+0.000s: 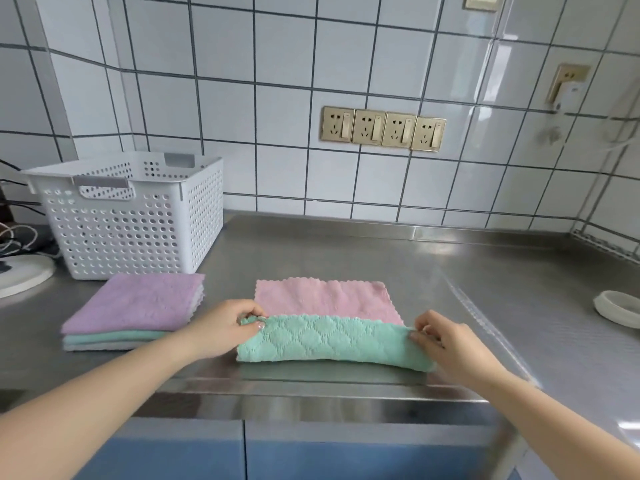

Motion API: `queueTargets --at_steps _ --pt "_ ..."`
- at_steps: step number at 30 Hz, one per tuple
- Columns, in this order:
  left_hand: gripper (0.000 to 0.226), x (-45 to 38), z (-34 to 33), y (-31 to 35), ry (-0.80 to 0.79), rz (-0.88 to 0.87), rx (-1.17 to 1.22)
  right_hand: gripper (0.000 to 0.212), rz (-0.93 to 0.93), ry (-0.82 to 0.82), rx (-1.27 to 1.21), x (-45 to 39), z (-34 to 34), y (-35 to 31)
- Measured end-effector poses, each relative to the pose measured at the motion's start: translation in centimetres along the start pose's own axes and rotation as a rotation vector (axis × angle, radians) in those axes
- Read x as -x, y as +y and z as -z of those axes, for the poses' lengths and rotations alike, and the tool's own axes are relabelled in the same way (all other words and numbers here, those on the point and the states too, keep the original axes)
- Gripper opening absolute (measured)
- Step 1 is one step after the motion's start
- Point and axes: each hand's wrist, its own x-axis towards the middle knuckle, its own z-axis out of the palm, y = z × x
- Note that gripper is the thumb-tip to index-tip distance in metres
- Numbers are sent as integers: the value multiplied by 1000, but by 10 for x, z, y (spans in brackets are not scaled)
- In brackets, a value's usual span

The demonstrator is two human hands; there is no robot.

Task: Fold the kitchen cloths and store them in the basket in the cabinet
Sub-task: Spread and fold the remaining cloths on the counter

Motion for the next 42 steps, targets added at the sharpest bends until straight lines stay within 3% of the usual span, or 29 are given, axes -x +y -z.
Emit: queueTargets --at_steps 3,8,15,25,30,33,36,40,42 --pt "6 4 1 0 -43 55 107 18 -22 8 -92 0 6 1" --pt "9 -10 4 4 44 68 156 10 -61 43 -110 -23 9 2" --pt "17 -55 0 6 135 73 40 4 -140 47 -86 -73 -2 11" --pt "22 -95 -8 -18 95 124 -121 7 -207 -90 -67 -118 -15 26" --pt "19 -105 -11 -27 96 141 -178 12 -205 -85 -54 -125 -20 32" --pt "24 -108 -12 -28 58 163 -209 5 -238 -79 -18 -127 -24 35" --pt "35 -107 -5 -22 51 165 -281 23 -279 -20 149 -129 -15 27" --pt "33 -99 -6 7 131 17 -419 28 -96 126 217 -118 -13 -10" --pt "34 -92 -24 30 80 -64 -366 33 -1 71 206 -110 -30 -38"
